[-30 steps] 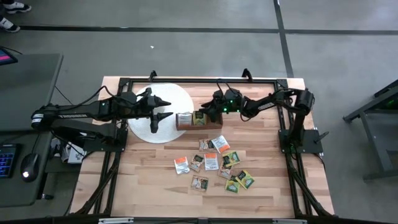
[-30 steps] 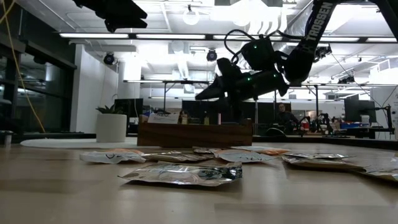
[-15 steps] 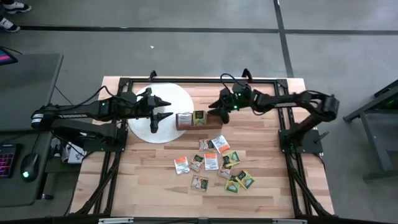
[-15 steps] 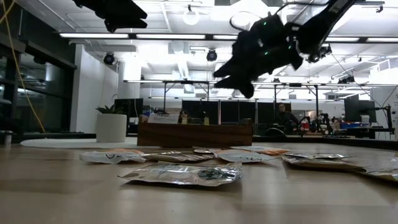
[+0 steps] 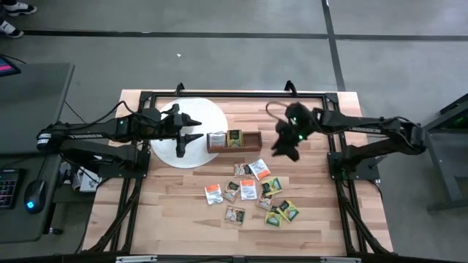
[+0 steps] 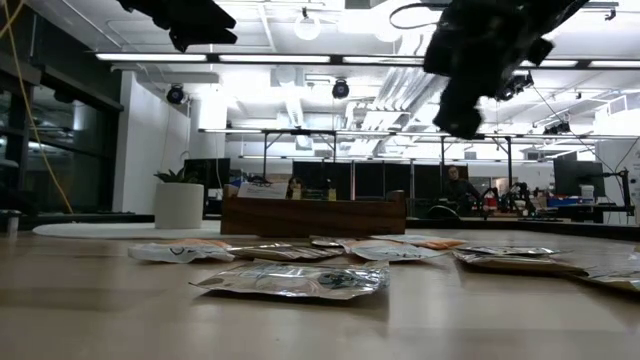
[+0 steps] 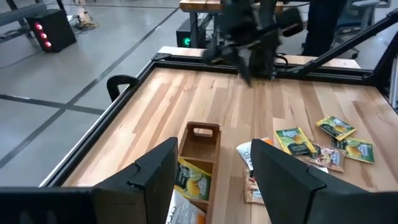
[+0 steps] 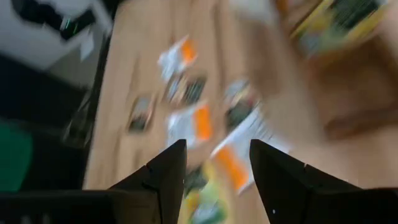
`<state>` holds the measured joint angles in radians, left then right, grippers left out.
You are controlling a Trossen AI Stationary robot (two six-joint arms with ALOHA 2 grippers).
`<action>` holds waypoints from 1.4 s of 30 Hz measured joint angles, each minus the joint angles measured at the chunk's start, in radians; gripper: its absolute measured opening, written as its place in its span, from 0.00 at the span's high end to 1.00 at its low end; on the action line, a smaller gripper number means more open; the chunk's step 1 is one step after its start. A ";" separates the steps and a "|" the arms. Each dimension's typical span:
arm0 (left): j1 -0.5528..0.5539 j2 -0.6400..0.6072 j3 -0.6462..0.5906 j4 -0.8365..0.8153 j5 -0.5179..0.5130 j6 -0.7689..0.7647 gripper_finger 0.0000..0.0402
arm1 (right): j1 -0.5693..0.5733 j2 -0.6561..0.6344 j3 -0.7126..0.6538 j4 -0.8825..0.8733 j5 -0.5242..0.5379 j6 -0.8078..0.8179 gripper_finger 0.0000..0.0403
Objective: Pick & Place Tea
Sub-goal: Put the yellow tea bag into the middle section of the wooden organizer
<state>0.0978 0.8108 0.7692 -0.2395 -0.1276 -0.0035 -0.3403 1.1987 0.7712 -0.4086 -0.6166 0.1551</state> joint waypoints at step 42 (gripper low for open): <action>0.000 0.000 -0.001 -0.058 0.026 0.077 0.50 | 0.676 0.313 -0.002 -0.075 0.365 -0.059 0.56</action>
<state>0.0978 0.8112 0.7681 -0.2977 -0.1017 0.0738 0.3359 1.5113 0.7696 -0.4839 -0.2511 0.0964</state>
